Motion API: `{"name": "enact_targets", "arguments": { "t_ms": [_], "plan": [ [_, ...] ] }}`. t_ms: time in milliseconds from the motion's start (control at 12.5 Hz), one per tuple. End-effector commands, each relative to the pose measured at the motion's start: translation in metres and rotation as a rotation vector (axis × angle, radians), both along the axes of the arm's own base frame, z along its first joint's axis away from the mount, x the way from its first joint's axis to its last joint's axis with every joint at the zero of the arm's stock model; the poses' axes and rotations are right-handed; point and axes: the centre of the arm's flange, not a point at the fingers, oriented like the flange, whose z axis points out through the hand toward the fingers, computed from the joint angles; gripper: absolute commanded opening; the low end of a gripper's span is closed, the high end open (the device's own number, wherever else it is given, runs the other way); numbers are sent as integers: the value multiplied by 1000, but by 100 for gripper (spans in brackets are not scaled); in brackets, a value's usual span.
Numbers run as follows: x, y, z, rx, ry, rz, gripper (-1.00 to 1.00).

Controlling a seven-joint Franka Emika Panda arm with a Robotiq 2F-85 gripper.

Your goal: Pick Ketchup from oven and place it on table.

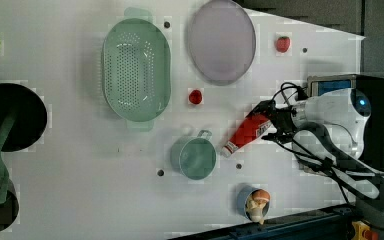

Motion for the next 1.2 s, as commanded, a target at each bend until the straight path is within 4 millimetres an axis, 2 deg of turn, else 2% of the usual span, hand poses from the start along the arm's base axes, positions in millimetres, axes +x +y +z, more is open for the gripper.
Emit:
{"name": "enact_targets", "arguments": {
  "t_ms": [80, 240, 480, 640, 720, 880, 1040, 1200],
  "plan": [
    [40, 4, 127, 24, -235, -34, 100],
    [41, 5, 201, 43, -258, -34, 100],
    [33, 6, 329, 65, -287, -23, 100],
    [19, 4, 391, 73, -267, -20, 100],
    [12, 4, 414, 74, -241, -18, 100],
    [-2, 2, 442, 74, -170, -16, 100],
    [-8, -1, 453, 73, -137, -20, 100],
    [-8, -2, 454, 74, -142, -21, 100]
  ]
}}
